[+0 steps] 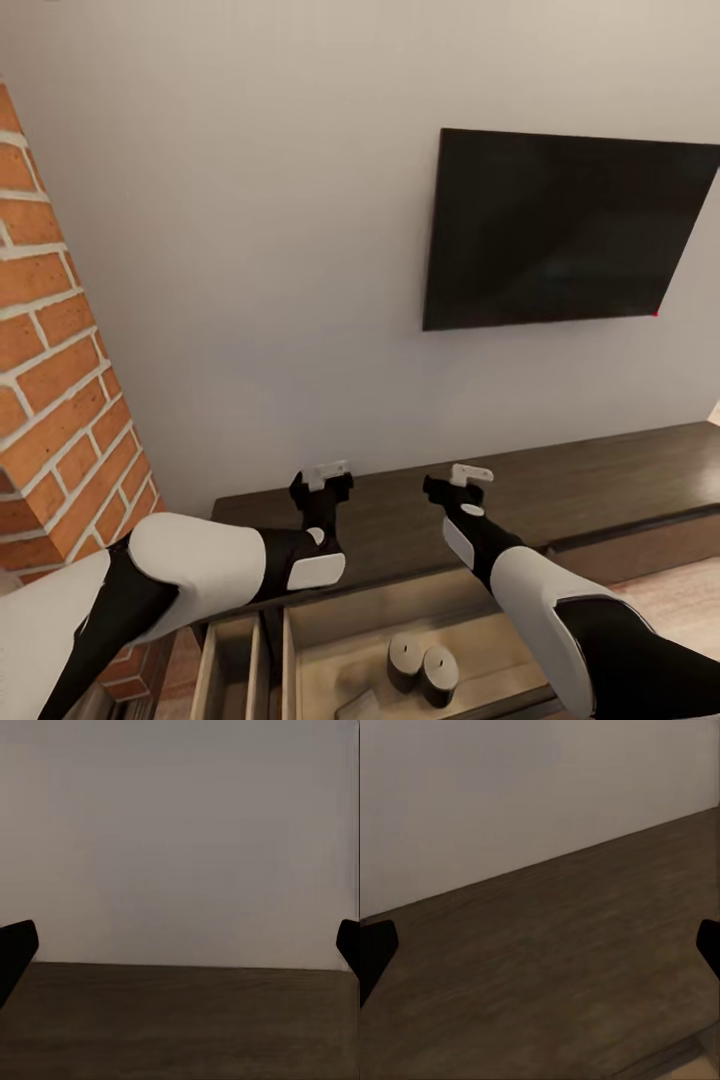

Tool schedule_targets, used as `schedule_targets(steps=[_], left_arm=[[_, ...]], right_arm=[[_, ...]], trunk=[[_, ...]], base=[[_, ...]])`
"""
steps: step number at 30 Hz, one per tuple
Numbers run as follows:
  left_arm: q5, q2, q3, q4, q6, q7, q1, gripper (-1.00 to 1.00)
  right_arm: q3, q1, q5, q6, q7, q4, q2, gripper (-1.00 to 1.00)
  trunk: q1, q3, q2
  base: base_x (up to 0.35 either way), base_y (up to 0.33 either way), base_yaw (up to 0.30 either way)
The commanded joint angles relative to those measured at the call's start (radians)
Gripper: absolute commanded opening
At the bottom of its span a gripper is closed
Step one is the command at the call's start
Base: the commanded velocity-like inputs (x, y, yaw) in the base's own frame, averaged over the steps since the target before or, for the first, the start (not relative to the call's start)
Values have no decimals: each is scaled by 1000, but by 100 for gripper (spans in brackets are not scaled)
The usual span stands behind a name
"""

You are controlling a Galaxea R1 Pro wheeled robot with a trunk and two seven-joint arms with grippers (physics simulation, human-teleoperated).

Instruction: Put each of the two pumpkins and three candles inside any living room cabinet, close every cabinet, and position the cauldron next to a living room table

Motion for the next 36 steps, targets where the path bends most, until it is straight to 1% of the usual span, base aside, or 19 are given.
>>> schedule_targets(steps=[1, 2, 5, 9, 18, 19, 21, 36], left_arm=[[1, -2, -14, -2, -11, 8, -2, 100], [1, -4, -23, -3, -24, 11, -2, 100], [1, -6, -34, -4, -39, 16, -2, 100], [2, -6, -40, -5, -48, 18, -2, 100], [2, -5, -42, -4, -51, 21, -2, 100], [2, -5, -43, -5, -59, 40, -2, 100], [2, -5, -43, -5, -61, 42, -2, 100], [2, -6, -43, -5, -62, 44, -2, 100]], right_arm=[[5, -1, -9, -15, -2, 7, 2, 100], [5, -1, -8, -35, -2, 15, 5, 100], [5, -1, -7, -66, -2, 27, 10, 100], [5, -1, -7, -85, -2, 35, 12, 100], [4, -1, -7, -91, -1, 37, 11, 100], [5, -1, -7, -91, -1, 37, 11, 100], [5, -1, -7, -91, -1, 37, 11, 100], [5, -1, -5, -92, -1, 37, 9, 100]], trunk=[[-4, 2, 7], [-8, 5, 14], [-19, 15, 35], [-35, 27, 63], [-69, 55, 126], [-73, 59, 133], [-81, 65, 147], [-138, 112, 252]], base=[[0, 0, 0], [0, 0, 0], [0, 0, 0], [0, 0, 0], [0, 0, 0], [0, 0, 0], [0, 0, 0], [0, 0, 0]])
